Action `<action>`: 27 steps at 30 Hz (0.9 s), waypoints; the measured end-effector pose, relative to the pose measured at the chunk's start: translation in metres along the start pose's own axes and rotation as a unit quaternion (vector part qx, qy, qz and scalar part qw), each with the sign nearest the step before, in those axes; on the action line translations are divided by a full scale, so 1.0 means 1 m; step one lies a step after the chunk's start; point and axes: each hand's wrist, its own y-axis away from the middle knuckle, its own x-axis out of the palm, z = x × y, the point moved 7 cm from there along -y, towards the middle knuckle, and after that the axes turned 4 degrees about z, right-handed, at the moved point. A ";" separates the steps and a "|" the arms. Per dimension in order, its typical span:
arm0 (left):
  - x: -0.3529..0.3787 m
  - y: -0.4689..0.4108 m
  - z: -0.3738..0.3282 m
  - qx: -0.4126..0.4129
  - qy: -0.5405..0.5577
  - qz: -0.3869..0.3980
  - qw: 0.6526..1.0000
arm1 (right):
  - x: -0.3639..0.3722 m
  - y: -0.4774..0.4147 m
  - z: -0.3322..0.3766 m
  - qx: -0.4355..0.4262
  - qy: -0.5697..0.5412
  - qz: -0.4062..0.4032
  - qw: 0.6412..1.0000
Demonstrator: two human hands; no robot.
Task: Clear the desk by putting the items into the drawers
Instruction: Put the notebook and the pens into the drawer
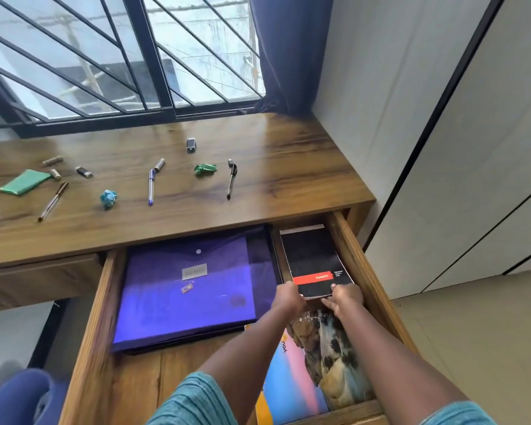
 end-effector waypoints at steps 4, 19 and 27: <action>0.004 -0.001 0.002 -0.004 -0.021 0.005 1.000 | 0.005 -0.007 -0.006 0.029 0.052 0.035 0.998; -0.125 0.020 0.018 0.068 -0.026 -0.124 0.990 | 0.070 0.057 0.074 -0.133 0.311 -0.057 0.939; -0.284 0.007 0.081 -0.017 0.020 -0.235 0.972 | 0.198 0.096 0.130 -0.266 0.445 0.011 0.855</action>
